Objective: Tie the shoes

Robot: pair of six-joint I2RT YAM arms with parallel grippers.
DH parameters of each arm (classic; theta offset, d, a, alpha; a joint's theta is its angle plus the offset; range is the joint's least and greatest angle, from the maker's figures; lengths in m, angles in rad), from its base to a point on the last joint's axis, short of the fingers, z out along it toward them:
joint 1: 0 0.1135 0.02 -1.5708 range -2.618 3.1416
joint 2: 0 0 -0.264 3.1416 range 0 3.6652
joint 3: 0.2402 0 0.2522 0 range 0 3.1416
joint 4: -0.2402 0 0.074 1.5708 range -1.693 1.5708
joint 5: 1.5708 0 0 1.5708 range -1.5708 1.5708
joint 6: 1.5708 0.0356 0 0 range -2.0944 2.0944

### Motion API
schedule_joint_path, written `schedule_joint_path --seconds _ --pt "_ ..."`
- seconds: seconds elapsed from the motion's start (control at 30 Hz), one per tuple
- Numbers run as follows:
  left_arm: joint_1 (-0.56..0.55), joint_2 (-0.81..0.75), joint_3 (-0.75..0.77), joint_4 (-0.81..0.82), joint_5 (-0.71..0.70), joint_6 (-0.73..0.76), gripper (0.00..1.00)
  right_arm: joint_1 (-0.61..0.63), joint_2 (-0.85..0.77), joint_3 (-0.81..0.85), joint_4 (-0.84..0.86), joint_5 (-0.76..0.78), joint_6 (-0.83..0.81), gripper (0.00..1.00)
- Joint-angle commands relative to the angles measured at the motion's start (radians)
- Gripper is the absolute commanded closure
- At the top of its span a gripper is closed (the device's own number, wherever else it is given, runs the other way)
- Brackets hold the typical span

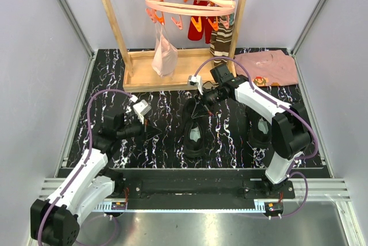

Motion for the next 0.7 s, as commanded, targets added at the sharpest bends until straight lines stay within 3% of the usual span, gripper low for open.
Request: schedule_joint_path --seconds 0.0,0.07,0.27,0.37,0.53,0.67 --pt "0.006 0.031 0.054 -0.033 -0.033 0.066 1.00 -0.010 -0.038 0.022 0.006 0.016 0.014 1.00" --pt "0.004 0.032 0.083 -0.068 -0.012 0.114 1.00 -0.014 -0.035 0.025 0.008 0.022 0.021 1.00" --pt "0.002 0.007 0.186 -0.358 0.149 0.525 1.00 -0.014 -0.020 0.037 0.016 0.038 0.057 1.00" --pt "-0.053 0.016 0.229 -0.504 0.192 0.727 1.00 -0.015 -0.017 0.042 0.019 0.039 0.069 1.00" --pt "-0.180 0.080 0.234 -0.532 0.182 0.813 1.00 -0.015 -0.017 0.046 0.026 0.035 0.081 1.00" --pt "-0.261 0.176 0.243 -0.383 0.173 0.743 1.00 -0.015 -0.021 0.047 0.037 0.028 0.098 1.00"
